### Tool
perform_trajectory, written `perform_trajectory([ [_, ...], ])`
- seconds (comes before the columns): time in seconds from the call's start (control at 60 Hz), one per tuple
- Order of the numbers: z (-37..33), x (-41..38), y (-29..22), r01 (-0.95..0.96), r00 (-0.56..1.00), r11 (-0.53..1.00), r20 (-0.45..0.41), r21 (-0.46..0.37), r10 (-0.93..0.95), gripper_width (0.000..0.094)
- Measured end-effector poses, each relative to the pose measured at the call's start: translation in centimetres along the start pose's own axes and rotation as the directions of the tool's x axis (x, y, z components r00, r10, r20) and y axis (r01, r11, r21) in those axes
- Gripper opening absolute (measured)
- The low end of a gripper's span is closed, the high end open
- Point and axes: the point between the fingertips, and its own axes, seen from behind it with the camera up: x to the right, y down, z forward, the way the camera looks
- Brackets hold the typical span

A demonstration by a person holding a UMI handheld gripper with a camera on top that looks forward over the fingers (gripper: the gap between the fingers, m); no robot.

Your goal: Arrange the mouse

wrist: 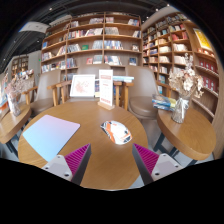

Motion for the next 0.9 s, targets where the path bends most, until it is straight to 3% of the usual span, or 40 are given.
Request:
perform_trajectory([
  [0.383, 7.5, 1.7, 0.9, -0.019, 1.0, 0.996, 0.01, -0.089, 0.02, 0.0852],
  [0.45, 8.5, 1.8, -0.5, -0.028, 0.999, 0.998, 0.021, -0.058, 0.03, 0.0853],
  [0.9, 13.8, 4.2, -2.2, 0.06, 0.998, 0.991, -0.03, -0.119, -0.064, 0.0852],
])
